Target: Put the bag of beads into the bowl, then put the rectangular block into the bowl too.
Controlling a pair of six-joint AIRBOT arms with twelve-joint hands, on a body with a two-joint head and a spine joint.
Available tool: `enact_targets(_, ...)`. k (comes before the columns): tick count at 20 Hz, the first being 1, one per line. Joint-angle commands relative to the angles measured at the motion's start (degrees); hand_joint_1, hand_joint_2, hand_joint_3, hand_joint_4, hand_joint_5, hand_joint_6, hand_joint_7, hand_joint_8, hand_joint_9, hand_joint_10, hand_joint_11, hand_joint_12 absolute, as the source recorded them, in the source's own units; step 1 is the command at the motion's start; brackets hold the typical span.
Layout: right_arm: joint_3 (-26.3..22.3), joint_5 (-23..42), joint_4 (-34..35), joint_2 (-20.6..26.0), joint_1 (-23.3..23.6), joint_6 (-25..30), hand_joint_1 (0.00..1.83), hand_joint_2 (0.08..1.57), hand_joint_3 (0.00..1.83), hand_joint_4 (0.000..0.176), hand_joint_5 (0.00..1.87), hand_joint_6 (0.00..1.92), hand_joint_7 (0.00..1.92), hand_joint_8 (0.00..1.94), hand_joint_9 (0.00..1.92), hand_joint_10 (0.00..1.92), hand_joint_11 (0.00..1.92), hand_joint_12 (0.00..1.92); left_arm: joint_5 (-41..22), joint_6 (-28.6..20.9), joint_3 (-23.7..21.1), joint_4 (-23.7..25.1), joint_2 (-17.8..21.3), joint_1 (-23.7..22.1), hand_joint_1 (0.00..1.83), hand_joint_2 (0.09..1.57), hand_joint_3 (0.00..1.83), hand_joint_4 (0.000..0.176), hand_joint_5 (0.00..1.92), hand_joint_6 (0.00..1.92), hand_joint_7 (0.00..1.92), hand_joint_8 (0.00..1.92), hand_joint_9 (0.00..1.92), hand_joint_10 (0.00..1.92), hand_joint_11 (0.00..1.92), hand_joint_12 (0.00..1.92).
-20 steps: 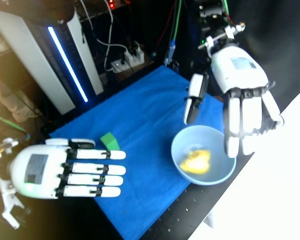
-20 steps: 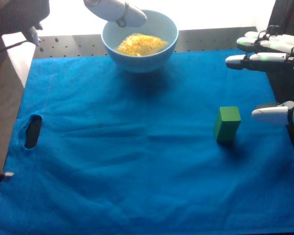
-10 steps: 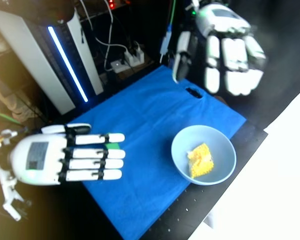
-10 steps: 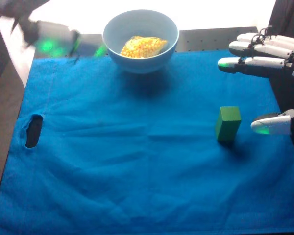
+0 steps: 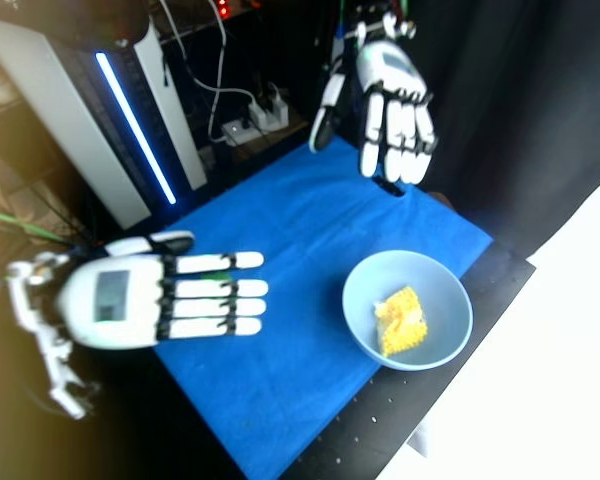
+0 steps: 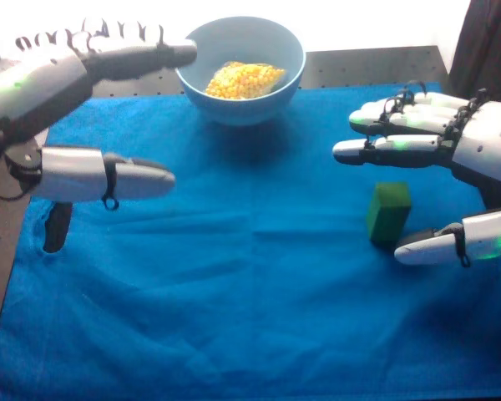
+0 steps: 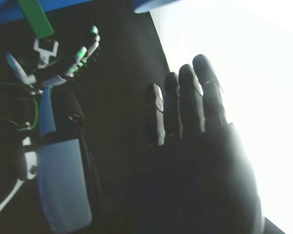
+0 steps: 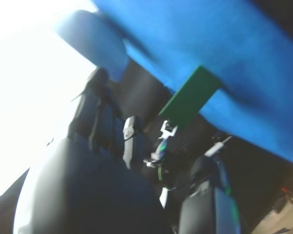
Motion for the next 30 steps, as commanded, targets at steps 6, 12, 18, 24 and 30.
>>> enact_targets(6, 1.9, 2.5, 0.3, -1.9, 3.3, 0.0, 0.62, 1.04, 0.0, 0.16, 0.51, 0.0, 0.37, 0.01, 0.39, 0.01, 0.01, 1.12, -9.0, -1.6, -0.3, -2.9, -0.3, 2.6, 0.69, 0.98, 0.0, 0.093, 0.26, 0.0, 0.25, 0.0, 0.21, 0.0, 0.0, 0.52)
enact_targets(12, 1.9, 2.4, 0.3, -2.1, 3.3, 0.0, 0.84, 1.05, 0.0, 0.0, 0.95, 0.0, 1.05, 0.08, 0.83, 0.62, 0.45, 1.42, -8.3, -1.8, -0.3, -3.0, -0.6, 2.9, 0.69, 0.97, 0.0, 0.092, 0.26, 0.0, 0.25, 0.01, 0.23, 0.0, 0.0, 0.58)
enact_targets(18, 1.9, 2.5, 0.4, -2.1, 3.4, 0.0, 1.16, 1.09, 0.0, 0.0, 1.05, 0.86, 0.99, 1.89, 1.15, 1.91, 1.21, 1.92, -8.3, -2.1, -0.3, -3.3, -0.7, 3.6, 0.71, 0.95, 0.0, 0.077, 0.27, 0.0, 0.25, 0.0, 0.26, 0.0, 0.0, 0.64)
enact_targets(24, 1.0, 7.0, 0.5, -1.2, 7.3, 0.0, 1.18, 1.07, 0.0, 0.0, 1.08, 0.8, 1.08, 1.67, 1.19, 1.92, 1.25, 1.92, -9.1, -2.3, -0.5, -4.2, -0.9, 4.8, 0.73, 0.96, 0.0, 0.051, 0.27, 0.0, 0.24, 0.0, 0.25, 0.0, 0.0, 0.62)
enact_targets(30, 5.6, 6.7, 0.9, -2.3, 18.5, 0.0, 1.26, 1.12, 0.0, 0.0, 0.98, 0.69, 1.0, 1.21, 1.0, 1.23, 0.77, 1.58, -16.2, -2.3, -2.7, -7.7, 0.1, 9.5, 0.7, 0.94, 0.0, 0.101, 0.19, 0.0, 0.26, 0.0, 0.27, 0.0, 0.0, 0.54)
